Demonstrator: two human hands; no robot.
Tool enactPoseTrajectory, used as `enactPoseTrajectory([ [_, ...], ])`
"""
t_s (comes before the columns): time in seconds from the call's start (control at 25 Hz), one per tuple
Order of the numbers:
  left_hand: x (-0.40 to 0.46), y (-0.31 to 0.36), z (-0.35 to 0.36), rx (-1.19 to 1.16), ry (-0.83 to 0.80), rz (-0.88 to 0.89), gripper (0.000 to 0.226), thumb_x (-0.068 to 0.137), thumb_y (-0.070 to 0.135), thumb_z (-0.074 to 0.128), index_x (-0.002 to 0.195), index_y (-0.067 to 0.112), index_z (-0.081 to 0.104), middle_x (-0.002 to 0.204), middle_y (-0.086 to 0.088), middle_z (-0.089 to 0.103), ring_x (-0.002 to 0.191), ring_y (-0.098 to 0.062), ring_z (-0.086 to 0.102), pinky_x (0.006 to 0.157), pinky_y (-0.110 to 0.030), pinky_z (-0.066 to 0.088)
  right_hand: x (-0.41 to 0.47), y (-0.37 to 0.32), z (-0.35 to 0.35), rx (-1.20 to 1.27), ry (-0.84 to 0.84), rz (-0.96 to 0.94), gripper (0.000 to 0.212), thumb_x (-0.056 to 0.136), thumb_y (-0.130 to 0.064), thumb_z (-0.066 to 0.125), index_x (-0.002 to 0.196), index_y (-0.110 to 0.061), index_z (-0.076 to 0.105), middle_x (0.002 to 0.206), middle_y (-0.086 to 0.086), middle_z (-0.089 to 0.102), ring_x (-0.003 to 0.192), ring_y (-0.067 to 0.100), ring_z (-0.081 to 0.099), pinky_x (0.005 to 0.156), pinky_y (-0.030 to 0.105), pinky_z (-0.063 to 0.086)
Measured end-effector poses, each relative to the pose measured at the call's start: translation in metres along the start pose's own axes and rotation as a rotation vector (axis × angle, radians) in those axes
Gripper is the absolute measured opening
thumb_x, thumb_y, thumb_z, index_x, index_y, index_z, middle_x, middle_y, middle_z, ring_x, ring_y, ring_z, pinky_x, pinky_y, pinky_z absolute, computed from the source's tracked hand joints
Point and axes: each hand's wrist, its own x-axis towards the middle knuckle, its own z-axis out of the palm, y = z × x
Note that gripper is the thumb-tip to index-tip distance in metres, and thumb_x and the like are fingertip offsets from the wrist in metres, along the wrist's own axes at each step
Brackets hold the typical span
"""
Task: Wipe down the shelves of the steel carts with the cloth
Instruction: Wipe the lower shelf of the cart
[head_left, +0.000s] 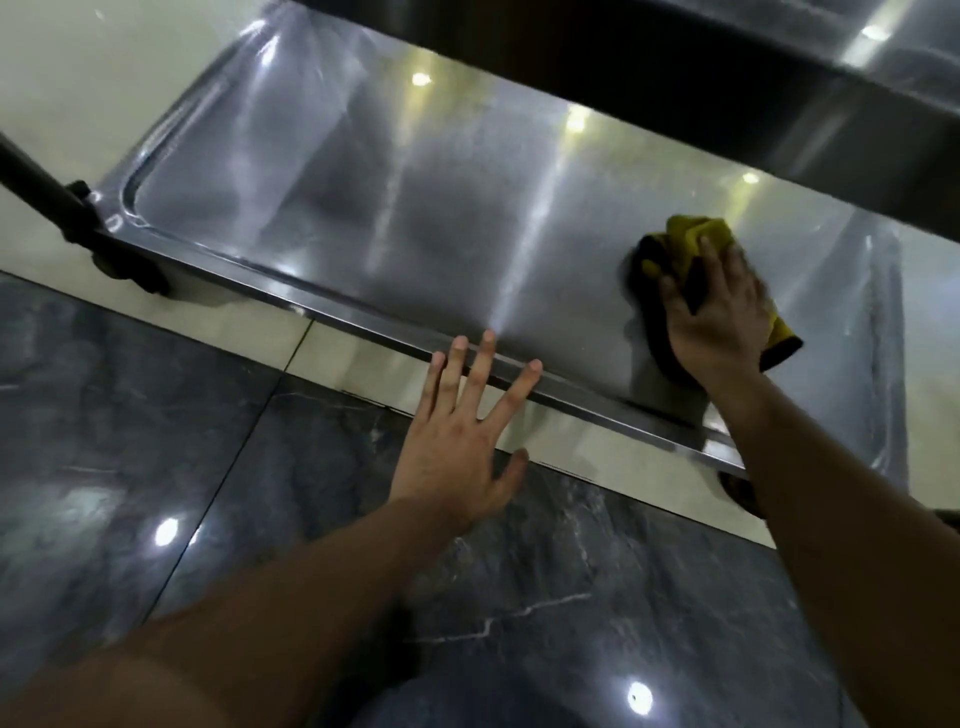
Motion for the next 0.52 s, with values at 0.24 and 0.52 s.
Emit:
enactPoseTrajectory([
  [0.24, -0.004, -0.003, -0.006, -0.011, -0.065, 0.012, 0.085, 0.097, 0.06, 0.036, 0.158, 0.037, -0.017, 0.165, -0.014, -0.026, 0.153, -0.036, -0.023, 0.125, -0.056, 0.002, 0.007, -0.079, 0.034, -0.032, -0.166, -0.619, 0.067, 0.098, -0.065, 0.04, 0.158, -0.041, 0.024, 0.169, -0.002, 0.019, 0.156, 0.019, 0.016, 0.126, 0.038, 0.008],
  [0.52, -0.005, -0.007, -0.02, -0.081, -0.149, 0.041, 0.084, 0.094, 0.062, 0.033, 0.16, 0.036, -0.013, 0.166, -0.012, -0.026, 0.152, -0.03, -0.028, 0.125, -0.049, -0.01, -0.021, -0.149, 0.06, -0.015, -0.171, -0.758, 0.067, 0.098, -0.069, 0.031, 0.159, -0.044, 0.017, 0.169, -0.007, 0.015, 0.157, 0.014, 0.01, 0.127, 0.037, 0.005],
])
